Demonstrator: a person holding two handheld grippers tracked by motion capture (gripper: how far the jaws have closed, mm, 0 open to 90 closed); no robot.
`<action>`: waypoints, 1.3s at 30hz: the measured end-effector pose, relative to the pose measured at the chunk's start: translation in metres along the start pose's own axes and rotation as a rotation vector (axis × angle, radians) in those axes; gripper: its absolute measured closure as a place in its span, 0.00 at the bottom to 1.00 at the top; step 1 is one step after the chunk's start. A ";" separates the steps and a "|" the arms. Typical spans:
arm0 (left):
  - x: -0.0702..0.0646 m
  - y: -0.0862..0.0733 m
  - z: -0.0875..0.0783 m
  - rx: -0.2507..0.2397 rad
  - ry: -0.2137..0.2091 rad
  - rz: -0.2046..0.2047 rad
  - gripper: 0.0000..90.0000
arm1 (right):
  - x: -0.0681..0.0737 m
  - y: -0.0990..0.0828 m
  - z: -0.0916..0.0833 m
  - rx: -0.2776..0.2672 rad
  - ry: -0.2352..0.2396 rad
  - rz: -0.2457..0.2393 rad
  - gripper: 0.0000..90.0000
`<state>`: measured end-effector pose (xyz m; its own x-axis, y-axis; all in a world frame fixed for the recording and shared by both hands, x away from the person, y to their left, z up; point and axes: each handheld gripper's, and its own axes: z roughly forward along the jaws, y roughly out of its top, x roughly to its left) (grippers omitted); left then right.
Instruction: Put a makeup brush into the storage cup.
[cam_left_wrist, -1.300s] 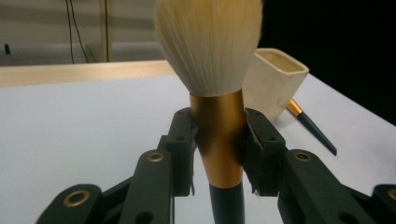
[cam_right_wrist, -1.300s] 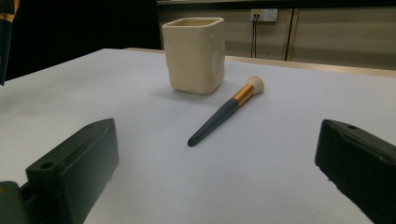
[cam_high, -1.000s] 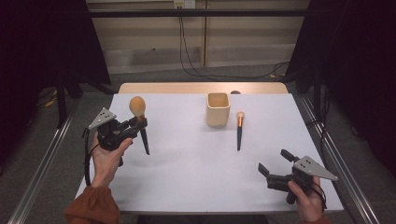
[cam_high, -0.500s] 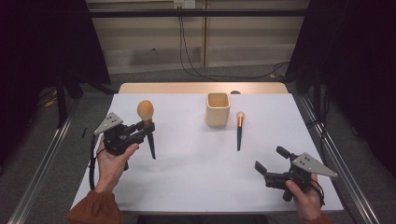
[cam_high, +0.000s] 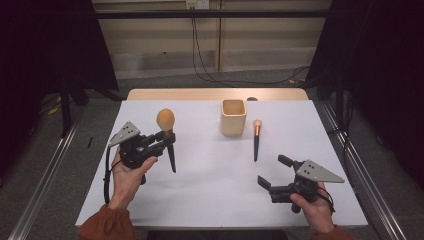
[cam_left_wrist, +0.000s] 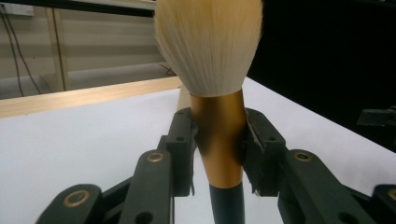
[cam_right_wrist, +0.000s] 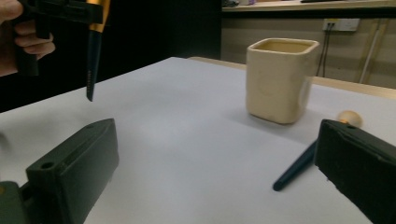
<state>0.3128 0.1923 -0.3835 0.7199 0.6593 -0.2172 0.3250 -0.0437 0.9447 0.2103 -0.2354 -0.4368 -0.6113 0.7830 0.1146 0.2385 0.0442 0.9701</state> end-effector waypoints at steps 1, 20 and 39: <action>-0.001 0.000 0.001 0.000 -0.007 -0.005 0.74 | 0.002 0.001 0.003 0.003 0.016 -0.002 0.00; -0.031 0.013 0.018 0.015 -0.078 0.045 0.74 | 0.036 0.021 0.069 0.022 0.172 -0.046 0.00; -0.057 0.015 0.034 0.019 -0.137 0.061 0.74 | 0.059 0.035 0.115 0.070 0.234 -0.041 0.00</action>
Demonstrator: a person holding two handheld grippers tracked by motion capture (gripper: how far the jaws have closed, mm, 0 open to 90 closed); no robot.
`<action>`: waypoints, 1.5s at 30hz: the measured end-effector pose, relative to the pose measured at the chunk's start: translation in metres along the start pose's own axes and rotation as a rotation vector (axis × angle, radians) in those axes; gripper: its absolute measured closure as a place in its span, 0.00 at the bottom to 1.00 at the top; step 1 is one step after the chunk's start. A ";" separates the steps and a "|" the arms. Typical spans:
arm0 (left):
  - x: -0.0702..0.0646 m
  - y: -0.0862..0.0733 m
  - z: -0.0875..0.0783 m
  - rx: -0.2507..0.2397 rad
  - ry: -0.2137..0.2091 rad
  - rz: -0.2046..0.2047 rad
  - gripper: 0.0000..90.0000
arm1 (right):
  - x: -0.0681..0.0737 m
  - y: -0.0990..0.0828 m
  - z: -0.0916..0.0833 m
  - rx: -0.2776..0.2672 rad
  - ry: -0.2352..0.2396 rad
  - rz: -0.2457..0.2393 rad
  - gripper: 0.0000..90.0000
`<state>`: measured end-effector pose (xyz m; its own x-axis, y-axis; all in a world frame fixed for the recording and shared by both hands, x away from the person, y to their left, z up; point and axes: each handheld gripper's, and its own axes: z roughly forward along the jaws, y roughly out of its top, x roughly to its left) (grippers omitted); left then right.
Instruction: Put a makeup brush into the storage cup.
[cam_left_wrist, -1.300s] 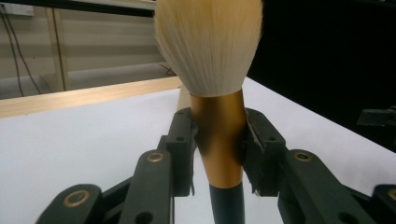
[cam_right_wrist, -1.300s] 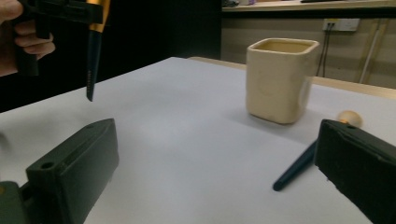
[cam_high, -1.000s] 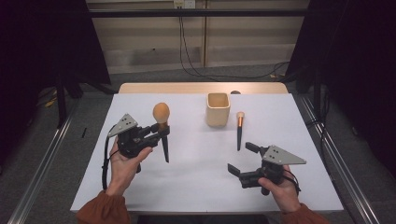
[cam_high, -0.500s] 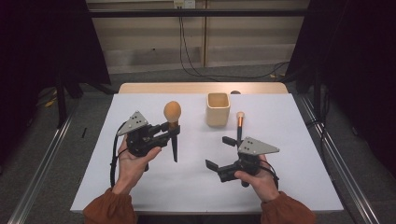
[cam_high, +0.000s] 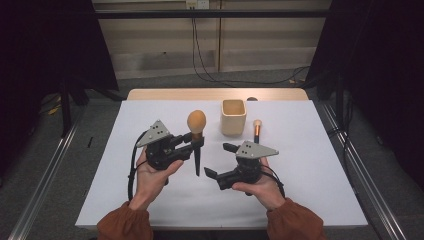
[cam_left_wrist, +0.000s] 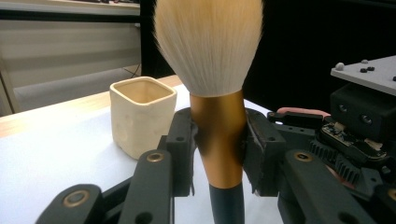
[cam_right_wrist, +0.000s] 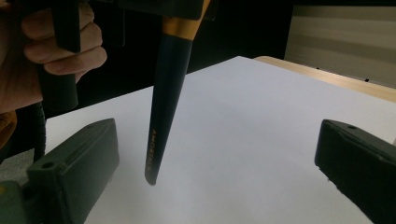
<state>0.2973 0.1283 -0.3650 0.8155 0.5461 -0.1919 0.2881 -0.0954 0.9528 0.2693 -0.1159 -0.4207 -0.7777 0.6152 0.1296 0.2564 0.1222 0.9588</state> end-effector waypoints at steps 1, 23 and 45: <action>0.000 0.000 0.000 0.000 0.000 0.003 0.74 | 0.000 0.001 0.003 0.005 -0.002 0.003 0.00; -0.001 -0.006 0.007 0.000 -0.005 0.007 0.74 | 0.004 0.012 0.027 -0.002 0.017 0.035 0.31; 0.002 -0.016 0.014 0.016 -0.013 0.006 0.74 | -0.003 0.013 0.027 0.003 0.086 0.145 0.84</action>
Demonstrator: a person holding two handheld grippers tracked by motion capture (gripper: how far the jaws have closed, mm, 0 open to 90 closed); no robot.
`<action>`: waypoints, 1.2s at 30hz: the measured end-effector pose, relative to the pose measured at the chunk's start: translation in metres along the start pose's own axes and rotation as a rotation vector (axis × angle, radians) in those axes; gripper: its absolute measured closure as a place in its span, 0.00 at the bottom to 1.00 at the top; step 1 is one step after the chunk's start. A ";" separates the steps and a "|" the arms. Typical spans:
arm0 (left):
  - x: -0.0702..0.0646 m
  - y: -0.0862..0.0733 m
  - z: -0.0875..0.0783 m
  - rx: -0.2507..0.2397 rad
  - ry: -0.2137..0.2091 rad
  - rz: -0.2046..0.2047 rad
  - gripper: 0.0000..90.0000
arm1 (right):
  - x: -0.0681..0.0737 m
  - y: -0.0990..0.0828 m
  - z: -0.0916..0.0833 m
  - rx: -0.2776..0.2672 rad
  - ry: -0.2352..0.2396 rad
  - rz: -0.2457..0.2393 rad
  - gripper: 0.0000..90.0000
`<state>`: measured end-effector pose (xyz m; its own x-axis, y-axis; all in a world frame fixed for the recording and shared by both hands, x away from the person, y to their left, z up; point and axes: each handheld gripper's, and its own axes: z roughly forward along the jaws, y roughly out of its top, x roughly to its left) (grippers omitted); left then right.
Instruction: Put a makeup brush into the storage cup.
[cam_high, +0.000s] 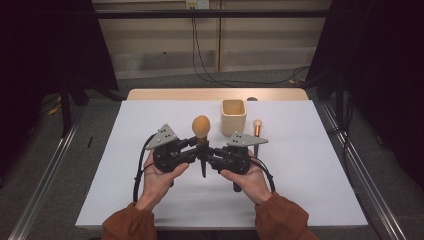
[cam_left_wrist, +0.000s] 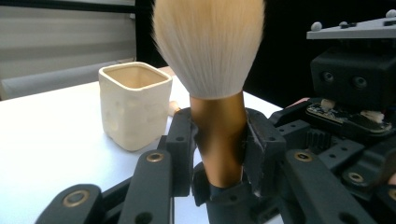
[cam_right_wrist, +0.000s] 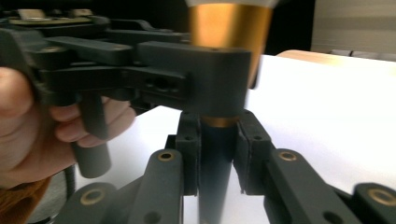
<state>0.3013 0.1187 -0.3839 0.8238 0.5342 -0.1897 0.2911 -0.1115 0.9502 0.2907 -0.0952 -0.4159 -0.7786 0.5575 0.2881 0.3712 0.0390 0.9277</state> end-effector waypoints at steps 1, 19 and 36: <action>-0.001 0.000 0.000 0.000 0.006 0.004 0.74 | 0.000 0.000 0.000 0.000 0.000 0.000 0.84; -0.001 -0.001 0.001 -0.003 0.015 0.001 0.64 | 0.000 0.000 -0.001 0.007 0.015 -0.034 0.84; 0.003 0.000 -0.005 -0.017 0.087 -0.006 0.22 | -0.008 0.001 -0.007 -0.019 -0.027 -0.072 0.84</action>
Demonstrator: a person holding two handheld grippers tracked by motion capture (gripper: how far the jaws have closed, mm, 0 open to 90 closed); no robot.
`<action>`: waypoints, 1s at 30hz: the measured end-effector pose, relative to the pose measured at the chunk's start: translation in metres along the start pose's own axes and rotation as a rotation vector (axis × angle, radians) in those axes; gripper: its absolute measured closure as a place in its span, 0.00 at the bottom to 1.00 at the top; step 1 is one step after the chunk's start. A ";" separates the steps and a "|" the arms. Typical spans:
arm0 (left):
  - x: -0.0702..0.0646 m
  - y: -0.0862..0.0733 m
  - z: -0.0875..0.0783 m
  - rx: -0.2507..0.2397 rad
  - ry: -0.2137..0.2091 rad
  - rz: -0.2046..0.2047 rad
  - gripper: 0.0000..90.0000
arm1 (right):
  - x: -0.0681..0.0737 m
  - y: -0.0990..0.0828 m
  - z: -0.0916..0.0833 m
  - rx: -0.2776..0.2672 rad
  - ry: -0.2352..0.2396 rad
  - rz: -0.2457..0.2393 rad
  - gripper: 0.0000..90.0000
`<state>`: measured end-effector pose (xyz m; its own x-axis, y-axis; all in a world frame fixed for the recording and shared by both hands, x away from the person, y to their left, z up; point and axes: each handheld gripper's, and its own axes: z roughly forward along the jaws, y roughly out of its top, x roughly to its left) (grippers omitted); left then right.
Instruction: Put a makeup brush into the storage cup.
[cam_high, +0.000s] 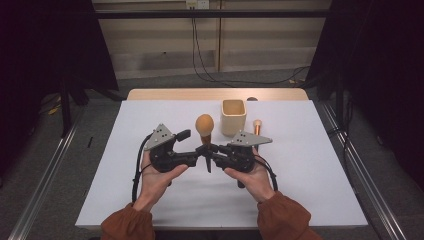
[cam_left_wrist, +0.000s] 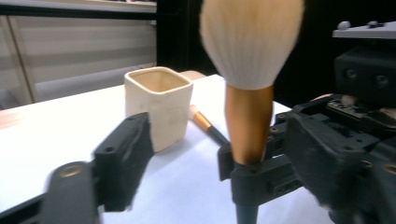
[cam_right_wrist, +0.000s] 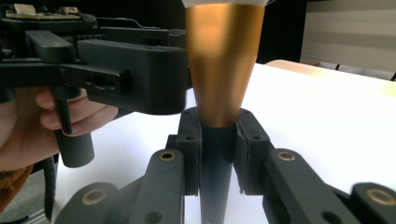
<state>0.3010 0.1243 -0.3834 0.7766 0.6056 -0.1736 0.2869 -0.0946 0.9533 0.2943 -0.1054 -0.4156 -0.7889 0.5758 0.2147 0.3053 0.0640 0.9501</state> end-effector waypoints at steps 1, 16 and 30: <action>0.001 0.000 0.000 0.003 0.008 -0.009 0.22 | 0.000 0.000 0.000 0.000 0.000 0.000 0.84; 0.013 -0.006 -0.017 0.011 0.117 -0.007 0.04 | -0.010 0.001 -0.009 -0.023 -0.043 -0.007 0.84; 0.031 -0.024 -0.038 0.015 0.184 0.003 0.02 | -0.024 0.007 -0.018 -0.055 -0.092 0.005 0.84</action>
<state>0.2971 0.1752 -0.4023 0.6625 0.7392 -0.1212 0.2936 -0.1074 0.9499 0.3057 -0.1337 -0.4103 -0.7346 0.6483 0.1999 0.2770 0.0177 0.9607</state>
